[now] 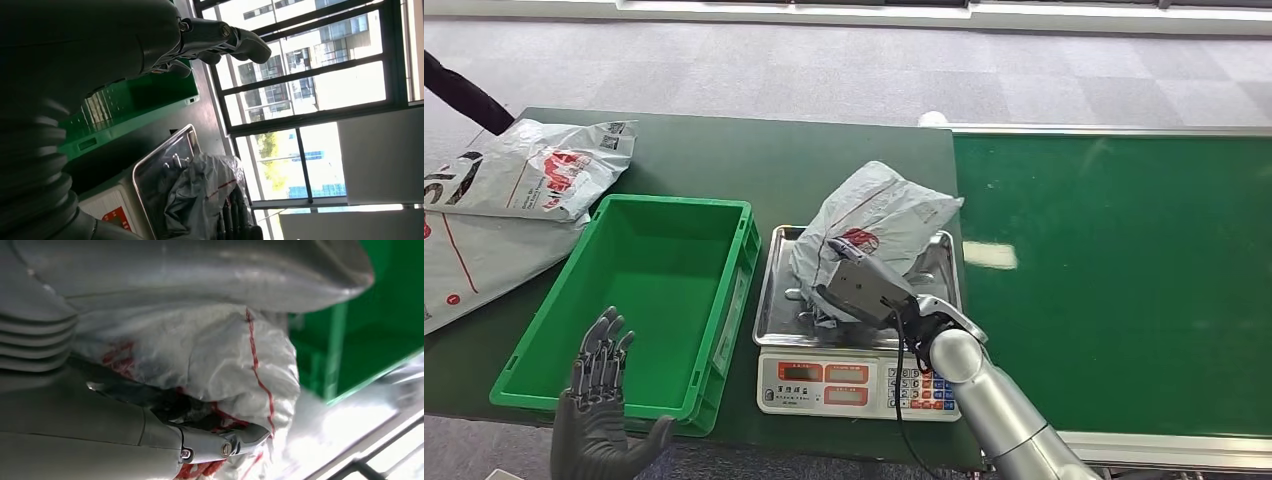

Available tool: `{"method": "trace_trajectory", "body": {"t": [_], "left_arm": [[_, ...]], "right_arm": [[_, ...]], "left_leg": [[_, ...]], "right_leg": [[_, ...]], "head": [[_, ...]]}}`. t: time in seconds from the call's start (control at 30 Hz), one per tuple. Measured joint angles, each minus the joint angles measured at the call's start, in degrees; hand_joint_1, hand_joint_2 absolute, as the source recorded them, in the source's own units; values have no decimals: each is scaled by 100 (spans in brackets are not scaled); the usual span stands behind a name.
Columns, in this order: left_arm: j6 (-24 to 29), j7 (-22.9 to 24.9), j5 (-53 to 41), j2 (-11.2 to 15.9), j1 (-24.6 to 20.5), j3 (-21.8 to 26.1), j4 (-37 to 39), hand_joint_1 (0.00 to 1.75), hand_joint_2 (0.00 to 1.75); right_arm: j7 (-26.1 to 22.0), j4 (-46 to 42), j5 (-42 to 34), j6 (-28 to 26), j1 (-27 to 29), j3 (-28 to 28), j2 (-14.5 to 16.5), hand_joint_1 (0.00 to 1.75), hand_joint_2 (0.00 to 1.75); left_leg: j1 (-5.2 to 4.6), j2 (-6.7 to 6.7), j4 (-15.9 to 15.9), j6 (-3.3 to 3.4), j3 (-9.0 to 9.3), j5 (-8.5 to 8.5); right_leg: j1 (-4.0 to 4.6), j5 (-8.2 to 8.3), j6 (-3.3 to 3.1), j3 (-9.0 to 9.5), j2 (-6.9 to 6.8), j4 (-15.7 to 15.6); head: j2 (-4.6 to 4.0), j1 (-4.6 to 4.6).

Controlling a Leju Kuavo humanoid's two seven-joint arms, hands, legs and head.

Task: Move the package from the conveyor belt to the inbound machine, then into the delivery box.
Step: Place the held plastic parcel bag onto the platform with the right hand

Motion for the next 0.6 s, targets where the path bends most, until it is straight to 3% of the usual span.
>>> {"method": "trace_trajectory", "body": {"t": [0.13,0.37,0.5,0.6], "left_arm": [[3,36,-316,0,-171,-51,69,0,175],[-13,430,-829,-24,-887,-365,296,0,175],[61,1040,-997,-104,-1472,-474,633,0,175],[341,1711,-1517,-165,-1894,-562,876,0,175]], "right_arm": [[-617,-698,-733,364,227,73,-17,0,175],[-987,-1662,-1437,849,550,74,-289,0,175],[-1052,-1799,-1355,618,599,74,-494,0,0],[-903,-1999,-731,-583,740,-2,-557,0,131]], "left_leg": [[0,-1,0,0,-1,0],[-3,-2,5,2,0,2],[-3,-2,8,4,0,11],[-3,-3,9,5,-1,18]], "right_leg": [[-1,0,0,-3,-5,0],[-4,7,5,1,-5,-2],[-4,17,7,0,-4,-2],[-3,23,6,-3,-7,-3]], "head": [[0,-1],[0,0],[0,0],[0,-2]]}}
